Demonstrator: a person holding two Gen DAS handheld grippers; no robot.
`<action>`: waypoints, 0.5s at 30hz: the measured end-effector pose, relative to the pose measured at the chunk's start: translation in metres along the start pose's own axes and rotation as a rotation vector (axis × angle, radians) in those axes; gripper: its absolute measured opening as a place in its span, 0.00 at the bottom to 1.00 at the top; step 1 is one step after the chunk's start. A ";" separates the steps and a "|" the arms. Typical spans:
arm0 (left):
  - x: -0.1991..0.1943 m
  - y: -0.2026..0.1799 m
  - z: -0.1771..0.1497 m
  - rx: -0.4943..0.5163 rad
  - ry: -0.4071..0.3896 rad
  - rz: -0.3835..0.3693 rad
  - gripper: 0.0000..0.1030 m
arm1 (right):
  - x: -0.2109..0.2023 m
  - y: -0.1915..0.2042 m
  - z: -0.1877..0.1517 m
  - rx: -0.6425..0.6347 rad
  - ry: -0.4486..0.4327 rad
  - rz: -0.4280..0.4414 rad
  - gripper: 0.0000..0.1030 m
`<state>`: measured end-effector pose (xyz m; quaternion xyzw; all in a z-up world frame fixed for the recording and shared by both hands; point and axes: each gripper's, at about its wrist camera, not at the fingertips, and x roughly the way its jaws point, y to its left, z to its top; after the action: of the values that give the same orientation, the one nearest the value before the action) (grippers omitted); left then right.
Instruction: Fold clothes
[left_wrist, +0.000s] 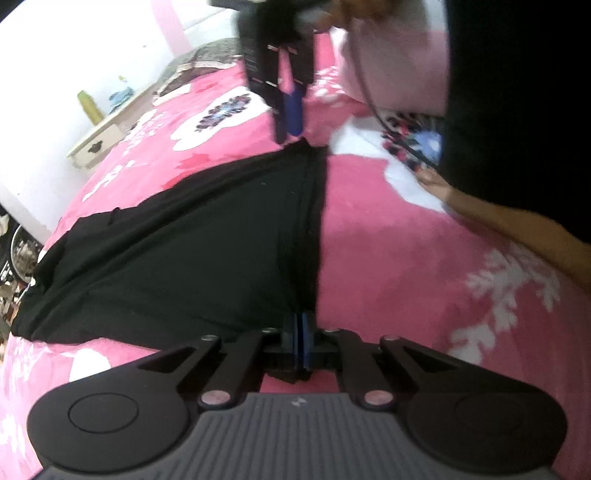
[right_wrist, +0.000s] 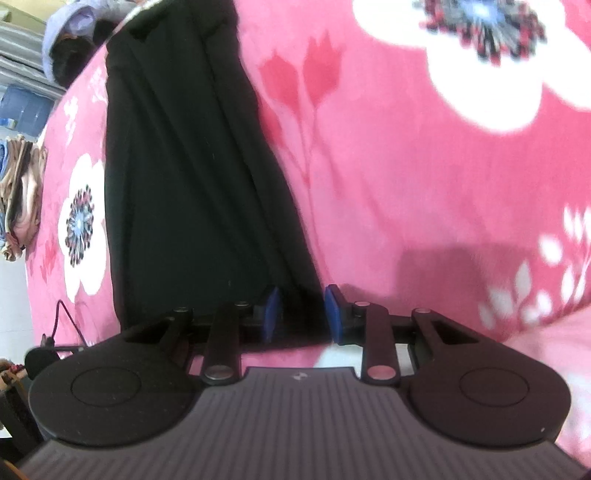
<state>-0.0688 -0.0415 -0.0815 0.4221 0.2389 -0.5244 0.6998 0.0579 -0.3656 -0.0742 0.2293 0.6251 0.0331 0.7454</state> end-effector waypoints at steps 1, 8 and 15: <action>0.001 0.000 0.000 0.000 0.002 -0.002 0.03 | -0.002 -0.002 0.007 -0.011 -0.008 -0.001 0.26; 0.004 0.002 -0.001 -0.017 0.010 -0.010 0.03 | 0.018 0.011 0.018 -0.121 -0.006 -0.002 0.26; 0.004 0.000 -0.001 -0.003 0.009 0.014 0.10 | 0.018 0.018 0.011 -0.200 0.024 0.000 0.24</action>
<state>-0.0673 -0.0421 -0.0850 0.4249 0.2399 -0.5174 0.7030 0.0764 -0.3470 -0.0824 0.1534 0.6275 0.0977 0.7570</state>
